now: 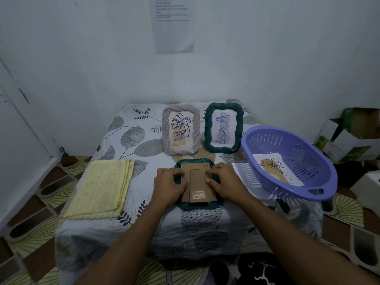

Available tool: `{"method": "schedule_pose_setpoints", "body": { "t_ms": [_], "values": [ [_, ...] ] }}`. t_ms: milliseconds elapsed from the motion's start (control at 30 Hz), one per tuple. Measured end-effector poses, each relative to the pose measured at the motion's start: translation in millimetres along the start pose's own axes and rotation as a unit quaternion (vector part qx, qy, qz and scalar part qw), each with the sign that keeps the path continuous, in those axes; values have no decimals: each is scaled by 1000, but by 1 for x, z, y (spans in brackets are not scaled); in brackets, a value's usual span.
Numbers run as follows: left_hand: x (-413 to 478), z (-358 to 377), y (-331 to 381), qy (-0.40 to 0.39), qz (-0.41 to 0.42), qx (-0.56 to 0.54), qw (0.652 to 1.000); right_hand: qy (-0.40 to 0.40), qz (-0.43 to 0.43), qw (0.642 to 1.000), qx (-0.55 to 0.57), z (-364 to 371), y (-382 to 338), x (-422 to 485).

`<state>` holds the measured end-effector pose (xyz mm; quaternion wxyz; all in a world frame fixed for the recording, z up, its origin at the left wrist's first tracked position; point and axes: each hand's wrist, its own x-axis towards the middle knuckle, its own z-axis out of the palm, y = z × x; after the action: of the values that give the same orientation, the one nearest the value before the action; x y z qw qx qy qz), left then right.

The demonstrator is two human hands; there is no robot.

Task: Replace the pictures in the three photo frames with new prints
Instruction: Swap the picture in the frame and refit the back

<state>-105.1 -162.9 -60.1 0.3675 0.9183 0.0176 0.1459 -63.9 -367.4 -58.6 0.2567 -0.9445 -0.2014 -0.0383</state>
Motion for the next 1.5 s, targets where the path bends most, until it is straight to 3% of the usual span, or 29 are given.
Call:
{"method": "schedule_pose_setpoints", "body": {
  "t_ms": [267, 567, 733, 900, 1500],
  "values": [
    [2, 1, -1, 6, -21, 32, 999, 3, 10, 1000, -10, 1, 1, -1],
    [8, 7, -8, 20, 9, 111, 994, 25, 19, 999, 4, -2, 2, 8],
    [14, 11, -12, -26, -33, 126, 991, 42, 83, 996, 16, 4, 5, 13],
    [19, 16, -14, -40, -46, 162, 985, 39, 88, 995, -5, 12, 8, 13],
    [19, 19, -17, -31, -39, 161, 986, 7, 103, 995, -8, 15, 15, 21]
  ]
}}
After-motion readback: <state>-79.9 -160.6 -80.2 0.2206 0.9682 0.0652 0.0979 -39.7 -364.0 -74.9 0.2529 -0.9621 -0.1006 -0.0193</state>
